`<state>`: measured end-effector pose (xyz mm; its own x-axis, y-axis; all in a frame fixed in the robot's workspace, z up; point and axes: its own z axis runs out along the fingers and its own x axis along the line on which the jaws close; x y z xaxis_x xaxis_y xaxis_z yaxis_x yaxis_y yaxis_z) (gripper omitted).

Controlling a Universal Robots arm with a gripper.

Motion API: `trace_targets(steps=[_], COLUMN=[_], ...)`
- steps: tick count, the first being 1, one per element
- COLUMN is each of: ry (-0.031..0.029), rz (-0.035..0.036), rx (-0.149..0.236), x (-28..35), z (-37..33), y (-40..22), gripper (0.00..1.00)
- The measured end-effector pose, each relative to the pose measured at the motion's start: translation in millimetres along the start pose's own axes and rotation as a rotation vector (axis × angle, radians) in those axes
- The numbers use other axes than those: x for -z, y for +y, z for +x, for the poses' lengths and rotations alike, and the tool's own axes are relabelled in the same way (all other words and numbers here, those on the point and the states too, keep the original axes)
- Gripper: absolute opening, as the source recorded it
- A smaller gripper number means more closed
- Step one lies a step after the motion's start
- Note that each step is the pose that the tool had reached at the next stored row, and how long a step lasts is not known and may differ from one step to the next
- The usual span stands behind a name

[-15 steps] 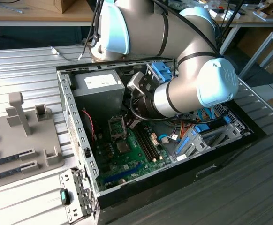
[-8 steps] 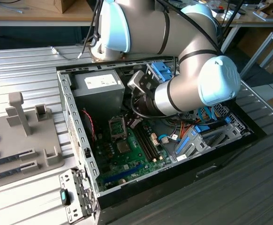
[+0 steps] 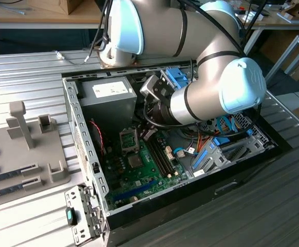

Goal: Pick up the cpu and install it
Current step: 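Close the cpu cover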

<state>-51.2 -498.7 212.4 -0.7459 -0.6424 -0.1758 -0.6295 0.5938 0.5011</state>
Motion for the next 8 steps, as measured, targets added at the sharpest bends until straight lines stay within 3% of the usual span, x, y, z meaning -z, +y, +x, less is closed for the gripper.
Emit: trace_targets(steps=[8], ry=[-0.0001], rz=[-0.0001], rx=[0.000], x=[5.5], z=[-0.9], y=[2.9], gripper=[0.11])
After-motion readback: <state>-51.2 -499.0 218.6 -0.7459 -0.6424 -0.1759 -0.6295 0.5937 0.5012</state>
